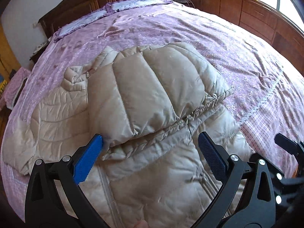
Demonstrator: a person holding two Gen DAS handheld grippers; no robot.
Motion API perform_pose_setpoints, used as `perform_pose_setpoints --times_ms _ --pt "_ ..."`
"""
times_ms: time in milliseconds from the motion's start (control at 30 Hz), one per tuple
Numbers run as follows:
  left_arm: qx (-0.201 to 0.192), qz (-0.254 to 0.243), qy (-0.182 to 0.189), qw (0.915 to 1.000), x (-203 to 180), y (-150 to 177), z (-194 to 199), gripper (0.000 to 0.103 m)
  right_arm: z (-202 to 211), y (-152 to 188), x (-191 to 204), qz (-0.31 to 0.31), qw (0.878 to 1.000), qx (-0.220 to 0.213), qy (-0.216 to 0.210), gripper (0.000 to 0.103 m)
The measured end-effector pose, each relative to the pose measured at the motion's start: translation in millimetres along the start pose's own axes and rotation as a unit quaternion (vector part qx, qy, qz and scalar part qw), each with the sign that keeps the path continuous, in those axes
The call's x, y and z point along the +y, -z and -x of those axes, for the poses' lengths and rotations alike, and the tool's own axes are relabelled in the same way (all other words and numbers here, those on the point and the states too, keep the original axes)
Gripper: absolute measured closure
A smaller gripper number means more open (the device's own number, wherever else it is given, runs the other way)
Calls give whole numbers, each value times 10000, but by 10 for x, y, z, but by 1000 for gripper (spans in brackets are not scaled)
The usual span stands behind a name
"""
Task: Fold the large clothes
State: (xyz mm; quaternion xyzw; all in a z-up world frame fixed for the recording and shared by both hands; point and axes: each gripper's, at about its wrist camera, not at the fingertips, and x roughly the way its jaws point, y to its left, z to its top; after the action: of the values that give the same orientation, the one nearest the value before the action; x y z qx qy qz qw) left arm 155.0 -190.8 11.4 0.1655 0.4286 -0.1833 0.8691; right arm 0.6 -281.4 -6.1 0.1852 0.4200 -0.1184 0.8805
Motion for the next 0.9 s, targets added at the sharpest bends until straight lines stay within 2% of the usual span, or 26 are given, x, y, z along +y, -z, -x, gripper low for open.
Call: perform_pose_setpoints --times_ms 200,400,567,633,667,700,733,767,800,900 --pt "-179 -48 -256 9995 -59 -18 0 4 -50 38 -6 -29 10000 68 -21 17" --pt "-511 -453 -474 9965 -212 -64 124 4 -65 37 6 -48 10000 54 -43 17" --pt "-399 -272 -713 9963 -158 -168 -34 6 -78 18 -4 -53 10000 53 -49 17" --pt "-332 -197 -730 9966 -109 -194 -110 17 -87 10 -12 -77 9999 59 -54 17" --pt "-300 -160 -751 9966 -83 -204 -141 29 -91 5 -14 -80 9999 61 -51 17" --pt "-280 -115 -755 9967 -51 -208 -159 47 -92 -3 -17 -78 9999 64 -48 17" --pt "-244 -50 -659 9975 -14 -208 -166 56 -94 -3 -16 -79 9999 66 -44 17" --pt "-211 12 -564 9982 12 -206 -171 75 -96 -3 -11 -82 9999 73 -42 17" --pt "-190 115 -490 9986 59 -200 -159 83 -103 -12 -17 -80 9999 74 -48 17" --pt "-261 314 -321 9987 165 -167 -92 94 -102 -8 -12 -76 9999 72 -54 17"
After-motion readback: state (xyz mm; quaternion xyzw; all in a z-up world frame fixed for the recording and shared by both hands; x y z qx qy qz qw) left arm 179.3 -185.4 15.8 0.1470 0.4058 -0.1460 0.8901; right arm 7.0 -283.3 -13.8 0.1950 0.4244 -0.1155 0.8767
